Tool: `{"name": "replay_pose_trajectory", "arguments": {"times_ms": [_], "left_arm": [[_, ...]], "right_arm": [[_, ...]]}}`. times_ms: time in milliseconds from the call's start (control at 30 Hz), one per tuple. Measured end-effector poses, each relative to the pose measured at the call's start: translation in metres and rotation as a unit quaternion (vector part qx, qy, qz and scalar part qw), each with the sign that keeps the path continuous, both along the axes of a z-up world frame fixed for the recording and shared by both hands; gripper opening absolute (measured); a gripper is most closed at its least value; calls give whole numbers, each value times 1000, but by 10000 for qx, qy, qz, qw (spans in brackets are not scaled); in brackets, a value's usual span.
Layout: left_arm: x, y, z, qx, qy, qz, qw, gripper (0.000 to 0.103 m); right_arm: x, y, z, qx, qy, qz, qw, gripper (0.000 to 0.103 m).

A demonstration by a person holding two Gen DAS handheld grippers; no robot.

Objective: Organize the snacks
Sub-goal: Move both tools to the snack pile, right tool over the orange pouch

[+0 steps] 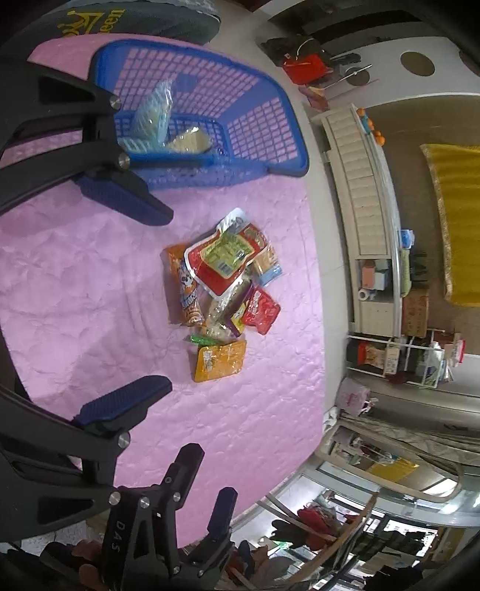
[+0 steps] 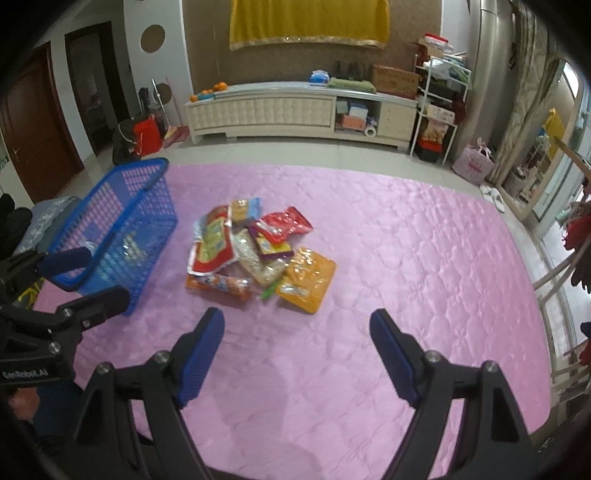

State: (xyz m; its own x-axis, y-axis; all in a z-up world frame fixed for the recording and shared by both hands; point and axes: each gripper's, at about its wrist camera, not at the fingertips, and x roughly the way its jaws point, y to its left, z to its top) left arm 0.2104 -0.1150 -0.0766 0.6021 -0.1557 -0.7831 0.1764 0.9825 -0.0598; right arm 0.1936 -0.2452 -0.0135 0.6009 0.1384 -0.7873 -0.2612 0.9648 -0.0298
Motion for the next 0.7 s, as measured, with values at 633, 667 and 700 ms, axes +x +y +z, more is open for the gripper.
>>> {"name": "replay_pose_trajectory", "arguments": {"times_ms": [633,667,700], "left_arm": [[76,-17,-80,176,649,401,9969,82],[80,-16,-83,200,643,404,9969,82],[83,-16,-85,229,636,401,9969,82]], "right_arm": [[94,-35,-99,1070,1257,-769,9833,84],[99,-34,-104,1125,1327,-824,9813,84],[105,-33,-108,1187,1393,-860,9793,84]]}}
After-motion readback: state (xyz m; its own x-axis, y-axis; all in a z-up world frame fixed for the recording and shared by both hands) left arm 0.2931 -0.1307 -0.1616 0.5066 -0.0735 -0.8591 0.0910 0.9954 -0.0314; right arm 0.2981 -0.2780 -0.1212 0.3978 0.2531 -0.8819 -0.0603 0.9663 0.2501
